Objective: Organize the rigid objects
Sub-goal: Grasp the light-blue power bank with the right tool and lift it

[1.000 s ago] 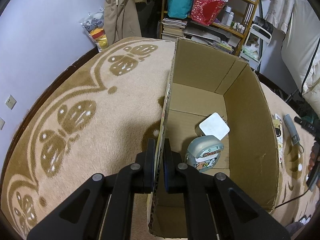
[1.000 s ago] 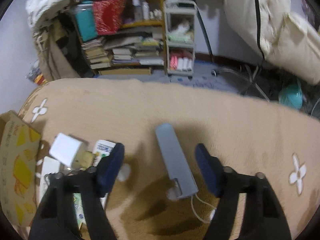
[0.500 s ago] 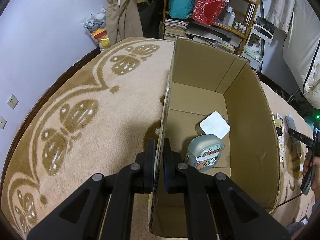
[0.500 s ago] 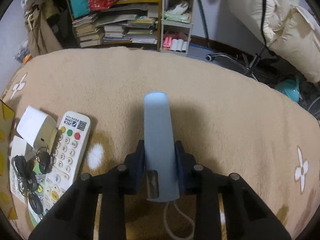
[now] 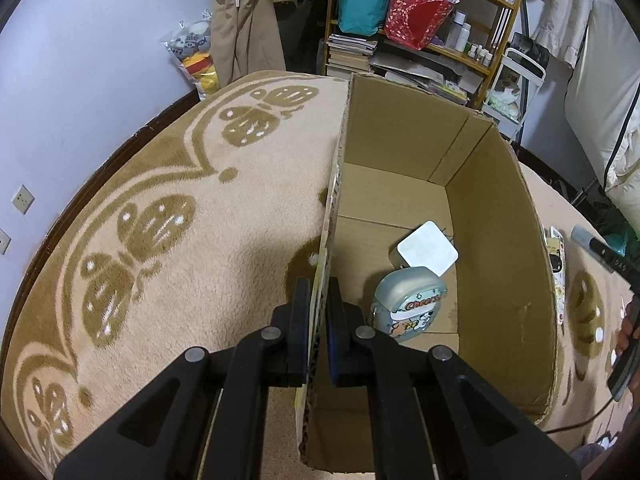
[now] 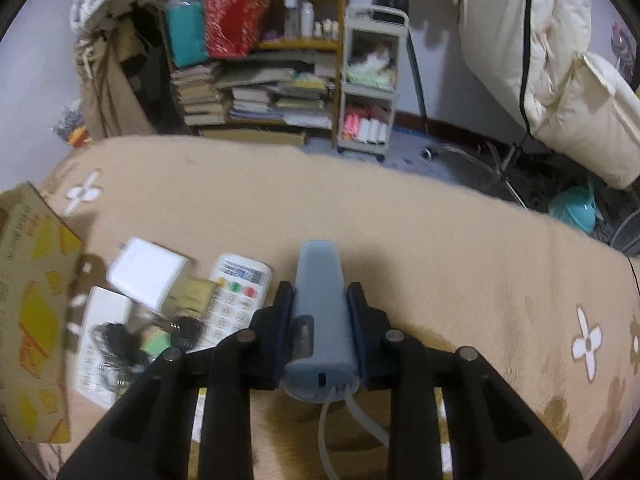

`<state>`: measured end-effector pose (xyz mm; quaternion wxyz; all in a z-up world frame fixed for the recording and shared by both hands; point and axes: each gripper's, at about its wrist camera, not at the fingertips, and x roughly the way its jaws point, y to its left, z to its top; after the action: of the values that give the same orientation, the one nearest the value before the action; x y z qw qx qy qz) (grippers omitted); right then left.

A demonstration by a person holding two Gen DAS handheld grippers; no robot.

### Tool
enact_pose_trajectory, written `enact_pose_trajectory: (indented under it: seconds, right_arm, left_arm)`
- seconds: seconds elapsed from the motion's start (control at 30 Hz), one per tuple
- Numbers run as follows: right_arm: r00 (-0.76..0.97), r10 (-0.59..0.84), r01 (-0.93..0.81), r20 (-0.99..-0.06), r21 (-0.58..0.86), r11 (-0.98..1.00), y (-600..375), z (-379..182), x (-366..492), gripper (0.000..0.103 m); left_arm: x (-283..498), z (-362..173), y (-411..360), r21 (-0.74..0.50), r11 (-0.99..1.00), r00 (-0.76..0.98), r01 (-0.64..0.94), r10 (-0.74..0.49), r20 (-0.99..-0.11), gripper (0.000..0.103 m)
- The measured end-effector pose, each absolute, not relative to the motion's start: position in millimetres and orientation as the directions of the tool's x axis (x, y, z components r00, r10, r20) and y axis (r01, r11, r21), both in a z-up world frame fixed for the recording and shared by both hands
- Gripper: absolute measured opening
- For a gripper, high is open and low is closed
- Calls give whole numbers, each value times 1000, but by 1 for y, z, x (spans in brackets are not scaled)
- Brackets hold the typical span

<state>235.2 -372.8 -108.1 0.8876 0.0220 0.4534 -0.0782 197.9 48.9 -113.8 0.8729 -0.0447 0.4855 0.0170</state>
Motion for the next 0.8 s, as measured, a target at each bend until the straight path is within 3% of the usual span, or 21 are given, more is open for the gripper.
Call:
enact_pose_trajectory:
  seconds: [0.4,0.8]
  right_arm:
    - [727,67,-40,-683,56,998,-286,-41,224,29]
    - [741,282,-221,-609,176,959,-200,-16,203,29]
  left_arm:
    - [199,-113,48,-52,996,525,-70,-8,-851,6]
    - [200,-114,46,-43,997,526,-65,-2,-851,6]
